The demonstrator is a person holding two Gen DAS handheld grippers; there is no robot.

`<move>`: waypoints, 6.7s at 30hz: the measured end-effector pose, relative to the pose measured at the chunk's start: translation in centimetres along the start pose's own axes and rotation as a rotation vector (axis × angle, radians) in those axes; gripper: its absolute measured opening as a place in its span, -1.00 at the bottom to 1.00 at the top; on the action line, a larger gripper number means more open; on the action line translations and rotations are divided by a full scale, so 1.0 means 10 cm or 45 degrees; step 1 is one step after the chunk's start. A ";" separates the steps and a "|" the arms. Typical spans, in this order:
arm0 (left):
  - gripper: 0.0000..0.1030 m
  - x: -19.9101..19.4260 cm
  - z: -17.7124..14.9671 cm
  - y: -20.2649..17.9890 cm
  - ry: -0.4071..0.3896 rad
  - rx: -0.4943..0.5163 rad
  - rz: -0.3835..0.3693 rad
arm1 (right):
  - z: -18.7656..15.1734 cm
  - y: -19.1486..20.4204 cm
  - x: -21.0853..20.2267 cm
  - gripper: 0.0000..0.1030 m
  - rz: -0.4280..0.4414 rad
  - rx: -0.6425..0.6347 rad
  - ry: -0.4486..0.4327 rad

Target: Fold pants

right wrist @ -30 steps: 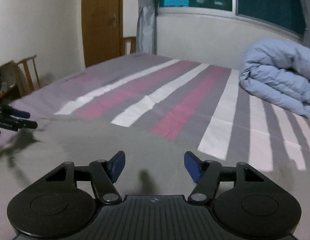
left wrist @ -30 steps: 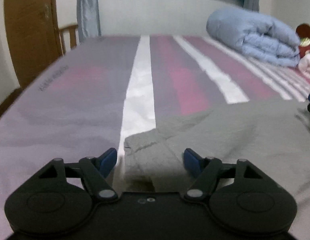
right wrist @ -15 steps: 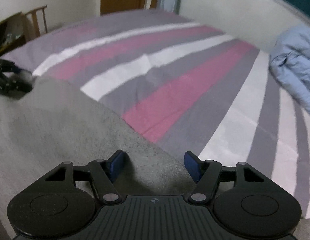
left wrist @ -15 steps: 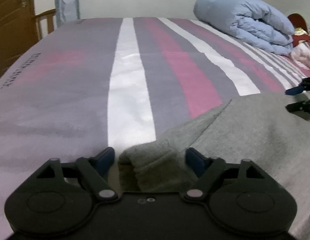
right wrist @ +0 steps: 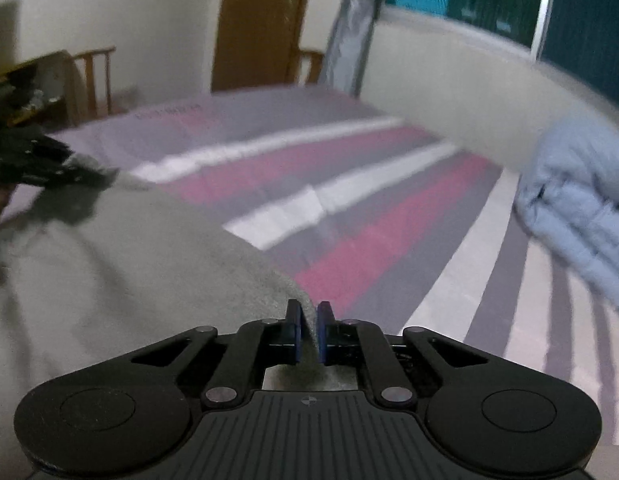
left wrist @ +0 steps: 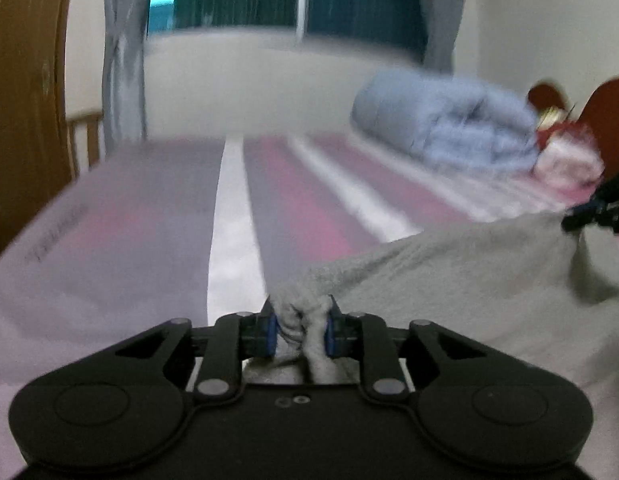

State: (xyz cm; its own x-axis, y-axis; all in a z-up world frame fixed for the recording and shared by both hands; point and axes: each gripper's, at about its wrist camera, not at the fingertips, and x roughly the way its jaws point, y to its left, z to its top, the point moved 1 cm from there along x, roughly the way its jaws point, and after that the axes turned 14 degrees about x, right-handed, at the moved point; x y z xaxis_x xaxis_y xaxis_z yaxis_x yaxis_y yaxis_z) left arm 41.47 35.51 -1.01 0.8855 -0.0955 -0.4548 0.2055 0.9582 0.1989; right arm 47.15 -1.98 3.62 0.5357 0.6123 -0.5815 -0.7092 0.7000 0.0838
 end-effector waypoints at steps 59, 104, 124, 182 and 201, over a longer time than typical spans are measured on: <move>-0.54 -1.37 -1.44 -0.51 0.140 -0.892 -0.140 | -2.44 0.74 -1.78 -0.92 -0.004 1.110 -0.089; 0.88 -1.50 -0.96 -2.06 0.307 -0.518 0.443 | -2.48 0.06 -2.45 -0.19 -0.428 1.140 -0.083; 0.89 -1.48 -0.99 -2.06 0.292 -0.531 0.441 | -2.42 -0.60 -2.48 -0.94 -0.555 0.984 -0.003; 0.89 -1.47 -0.99 -2.03 0.279 -0.568 0.434 | -4.00 -2.23 -3.41 -0.82 -0.397 1.949 -0.604; 0.89 -1.47 -0.98 -2.04 0.280 -0.568 0.436 | -3.95 -2.45 -3.84 -0.90 -0.468 1.904 -0.631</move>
State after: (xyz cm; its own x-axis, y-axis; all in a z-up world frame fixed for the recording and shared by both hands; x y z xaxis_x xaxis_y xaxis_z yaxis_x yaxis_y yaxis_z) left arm 20.16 20.05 -6.89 0.7536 0.2507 -0.6076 -0.3126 0.9499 0.0042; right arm 25.85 -57.11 -8.08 0.8647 0.1843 -0.4672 0.3830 0.3596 0.8509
